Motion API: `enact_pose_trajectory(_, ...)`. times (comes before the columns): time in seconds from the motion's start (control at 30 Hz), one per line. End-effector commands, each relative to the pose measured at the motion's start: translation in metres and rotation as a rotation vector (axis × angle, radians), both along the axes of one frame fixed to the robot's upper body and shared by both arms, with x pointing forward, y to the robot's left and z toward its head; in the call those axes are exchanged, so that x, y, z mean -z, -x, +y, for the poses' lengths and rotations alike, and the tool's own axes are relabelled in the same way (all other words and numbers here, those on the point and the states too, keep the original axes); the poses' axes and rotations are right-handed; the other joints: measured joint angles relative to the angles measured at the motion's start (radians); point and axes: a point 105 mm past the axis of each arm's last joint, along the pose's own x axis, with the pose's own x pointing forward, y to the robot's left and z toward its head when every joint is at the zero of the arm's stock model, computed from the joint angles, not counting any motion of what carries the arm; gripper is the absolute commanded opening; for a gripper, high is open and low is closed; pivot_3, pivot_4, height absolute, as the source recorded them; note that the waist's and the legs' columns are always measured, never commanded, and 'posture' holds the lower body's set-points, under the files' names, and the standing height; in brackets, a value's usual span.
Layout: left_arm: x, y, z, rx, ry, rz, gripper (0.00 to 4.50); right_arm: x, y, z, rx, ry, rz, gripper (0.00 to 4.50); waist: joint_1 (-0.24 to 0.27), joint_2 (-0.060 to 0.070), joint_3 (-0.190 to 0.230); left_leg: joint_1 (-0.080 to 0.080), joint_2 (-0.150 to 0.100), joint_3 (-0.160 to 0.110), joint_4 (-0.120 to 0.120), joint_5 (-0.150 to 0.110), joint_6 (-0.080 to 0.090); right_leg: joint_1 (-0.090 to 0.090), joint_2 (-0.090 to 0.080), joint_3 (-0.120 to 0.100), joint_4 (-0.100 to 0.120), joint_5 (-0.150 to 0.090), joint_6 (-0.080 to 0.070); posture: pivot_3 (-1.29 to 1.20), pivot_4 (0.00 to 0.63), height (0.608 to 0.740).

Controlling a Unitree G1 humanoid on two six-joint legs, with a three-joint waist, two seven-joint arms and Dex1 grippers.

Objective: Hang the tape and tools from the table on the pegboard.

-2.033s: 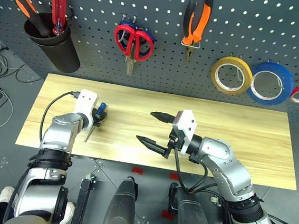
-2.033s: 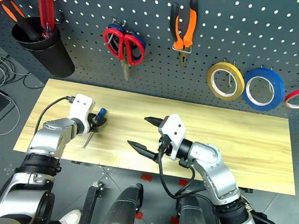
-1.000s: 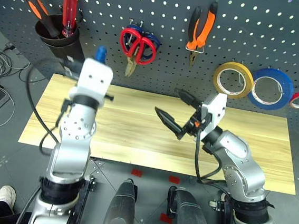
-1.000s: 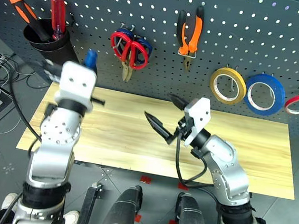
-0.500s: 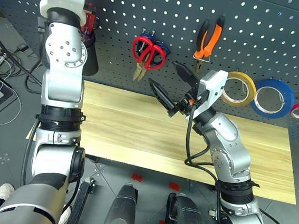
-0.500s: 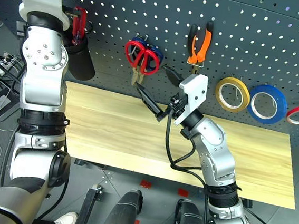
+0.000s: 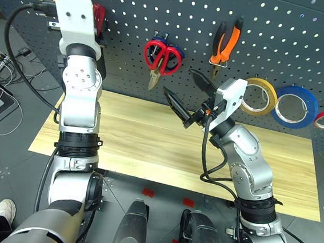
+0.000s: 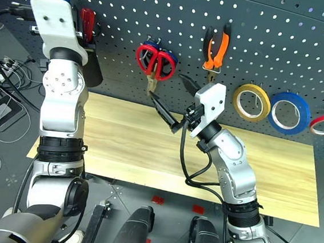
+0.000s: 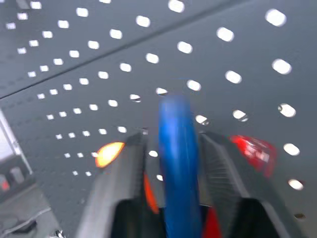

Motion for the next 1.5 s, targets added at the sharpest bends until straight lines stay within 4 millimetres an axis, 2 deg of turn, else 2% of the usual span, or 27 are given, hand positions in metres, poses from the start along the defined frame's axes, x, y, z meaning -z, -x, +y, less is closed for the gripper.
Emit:
enact_pose_trajectory(0.03, -0.011, 0.011, 0.003, -0.009, 0.019, -0.049, 3.07, -0.012, 0.009, -0.001, -0.010, -0.014, -0.062, 4.50, 0.000, 0.000, -0.006, 0.000, 0.000, 0.000, 0.000, 0.000, 0.000, 0.000, 0.000, 0.000, 0.000, 0.000, 0.000, 0.21, 0.220, 0.740)
enact_pose_trajectory(0.17, -0.010, 0.009, 0.001, 0.037, 0.036, -0.034, 4.27, -0.012, 0.008, -0.002, -0.005, -0.006, -0.066, 4.50, 0.000, -0.001, -0.014, 0.000, 0.000, 0.000, 0.000, 0.000, 0.000, 0.000, 0.000, 0.000, 0.000, 0.000, 0.000, 0.21, 0.215, 0.740)
enact_pose_trajectory(0.2, -0.009, 0.010, -0.002, 0.062, 0.037, -0.032, 4.46, -0.012, 0.008, -0.003, 0.002, -0.003, -0.069, 4.50, 0.000, -0.002, -0.017, 0.000, 0.000, 0.000, 0.000, 0.000, 0.000, 0.000, 0.000, 0.000, 0.000, 0.000, 0.000, 0.21, 0.210, 0.740)
enact_pose_trajectory(0.3, -0.010, 0.014, -0.016, 0.161, 0.022, -0.029, 4.46, -0.011, 0.006, -0.009, 0.031, 0.009, -0.080, 4.50, 0.000, -0.003, -0.026, 0.000, 0.000, 0.000, 0.000, 0.000, 0.000, 0.001, 0.000, 0.000, 0.000, 0.000, 0.000, 0.21, 0.203, 0.740)
enact_pose_trajectory(0.43, -0.013, 0.030, -0.036, 0.284, -0.058, -0.027, 4.46, -0.008, 0.006, -0.024, 0.088, 0.017, -0.077, 4.50, 0.000, -0.003, -0.037, 0.000, 0.000, 0.000, 0.000, 0.000, 0.000, 0.002, 0.000, 0.000, 0.000, 0.000, 0.000, 0.21, 0.195, 0.740)
enact_pose_trajectory(0.57, -0.001, 0.049, -0.059, 0.370, -0.165, 0.007, 4.46, -0.001, 0.010, -0.040, 0.171, 0.016, -0.047, 4.50, 0.000, -0.003, -0.049, 0.000, 0.000, -0.001, 0.000, 0.000, 0.000, 0.002, 0.000, 0.000, 0.000, 0.000, 0.000, 0.21, 0.191, 0.740)
enact_pose_trajectory(0.67, 0.022, 0.059, -0.074, 0.432, -0.207, 0.070, 4.46, 0.008, 0.015, -0.050, 0.238, 0.029, -0.017, 4.50, 0.000, -0.001, -0.060, 0.000, 0.000, -0.001, -0.001, 0.000, 0.000, 0.003, 0.000, 0.000, 0.000, 0.000, 0.000, 0.21, 0.185, 0.740)
enact_pose_trajectory(0.77, 0.076, 0.064, -0.081, 0.502, -0.165, 0.247, 4.46, 0.032, 0.017, -0.067, 0.369, 0.077, 0.050, 4.50, 0.000, 0.002, -0.073, 0.001, 0.000, 0.000, -0.001, 0.000, 0.000, 0.003, 0.000, 0.001, -0.001, 0.000, 0.000, 0.19, 0.185, 0.740)
enact_pose_trajectory(0.83, 0.117, 0.065, -0.077, 0.512, -0.043, 0.384, 4.46, 0.046, 0.017, -0.075, 0.436, 0.086, 0.093, 4.50, -0.001, 0.006, -0.084, 0.002, -0.001, 0.000, -0.001, 0.000, 0.001, 0.004, 0.000, 0.002, -0.001, 0.000, 0.000, 0.18, 0.184, 0.740)
enact_pose_trajectory(0.9, 0.146, 0.066, -0.072, 0.505, 0.041, 0.485, 4.46, 0.059, 0.015, -0.080, 0.488, 0.099, 0.138, 4.50, -0.001, 0.006, -0.085, 0.003, -0.001, 0.001, -0.001, 0.000, 0.001, 0.004, 0.000, 0.003, -0.001, 0.000, 0.000, 0.16, 0.184, 0.740)
enact_pose_trajectory(1.0, 0.196, 0.067, -0.061, 0.469, 0.146, 0.639, 4.46, 0.089, 0.009, -0.093, 0.603, 0.165, 0.249, 4.50, -0.002, 0.010, -0.095, 0.007, 0.000, 0.001, -0.001, 0.000, 0.001, 0.006, 0.002, 0.004, 0.000, 0.000, -0.001, 0.16, 0.181, 0.740)
enact_pose_trajectory(1.07, 0.225, 0.067, -0.053, 0.453, 0.238, 0.732, 4.46, 0.112, 0.006, -0.111, 0.718, 0.199, 0.360, 4.50, -0.002, 0.013, -0.106, 0.010, -0.001, 0.001, -0.002, 0.000, 0.002, 0.010, 0.002, 0.005, -0.002, -0.001, -0.001, 0.15, 0.179, 0.740)
enact_pose_trajectory(1.23, 0.262, 0.065, -0.048, 0.476, 0.289, 0.845, 4.46, 0.160, 0.015, -0.139, 0.867, 0.277, 0.587, 4.50, -0.003, 0.014, -0.119, 0.011, -0.001, 0.002, -0.002, -0.001, 0.003, 0.011, 0.002, 0.005, -0.002, -0.001, -0.002, 0.12, 0.177, 0.740)
enact_pose_trajectory(1.33, 0.273, 0.062, -0.049, 0.497, 0.294, 0.873, 4.46, 0.188, 0.026, -0.155, 0.934, 0.315, 0.695, 4.50, -0.010, 0.016, -0.127, 0.011, -0.001, 0.002, -0.002, -0.004, 0.007, 0.012, 0.002, 0.005, -0.004, -0.001, -0.002, 0.11, 0.174, 0.740)
enact_pose_trajectory(1.5, 0.282, 0.058, -0.053, 0.521, 0.288, 0.901, 4.46, 0.203, 0.035, -0.172, 1.021, 0.300, 0.775, 4.50, -0.034, 0.020, -0.130, 0.012, -0.001, 0.002, -0.002, -0.005, 0.010, 0.014, 0.002, 0.005, -0.006, -0.001, -0.002, 0.08, 0.175, 0.740)
